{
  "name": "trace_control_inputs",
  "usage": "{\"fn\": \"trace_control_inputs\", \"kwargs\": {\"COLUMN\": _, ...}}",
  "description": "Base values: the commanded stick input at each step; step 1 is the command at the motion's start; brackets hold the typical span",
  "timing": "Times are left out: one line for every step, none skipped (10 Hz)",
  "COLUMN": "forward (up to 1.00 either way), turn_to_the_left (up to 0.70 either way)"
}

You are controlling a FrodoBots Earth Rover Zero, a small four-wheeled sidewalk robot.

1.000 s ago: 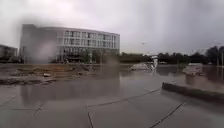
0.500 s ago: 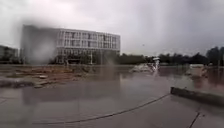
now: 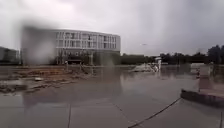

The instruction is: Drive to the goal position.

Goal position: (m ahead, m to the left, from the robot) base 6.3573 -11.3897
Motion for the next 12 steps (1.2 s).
{"fn": "trace_control_inputs", "kwargs": {"forward": 0.70, "turn_to_the_left": 0.00}}
{"fn": "trace_control_inputs", "kwargs": {"forward": 0.70, "turn_to_the_left": 0.00}}
{"fn": "trace_control_inputs", "kwargs": {"forward": 0.70, "turn_to_the_left": 0.00}}
{"fn": "trace_control_inputs", "kwargs": {"forward": 0.70, "turn_to_the_left": -0.02}}
{"fn": "trace_control_inputs", "kwargs": {"forward": 0.70, "turn_to_the_left": -0.05}}
{"fn": "trace_control_inputs", "kwargs": {"forward": 0.70, "turn_to_the_left": -0.30}}
{"fn": "trace_control_inputs", "kwargs": {"forward": 0.70, "turn_to_the_left": -0.35}}
{"fn": "trace_control_inputs", "kwargs": {"forward": 0.70, "turn_to_the_left": -0.35}}
{"fn": "trace_control_inputs", "kwargs": {"forward": 0.70, "turn_to_the_left": -0.35}}
{"fn": "trace_control_inputs", "kwargs": {"forward": 0.70, "turn_to_the_left": -0.35}}
{"fn": "trace_control_inputs", "kwargs": {"forward": 0.70, "turn_to_the_left": -0.35}}
{"fn": "trace_control_inputs", "kwargs": {"forward": 0.70, "turn_to_the_left": -0.35}}
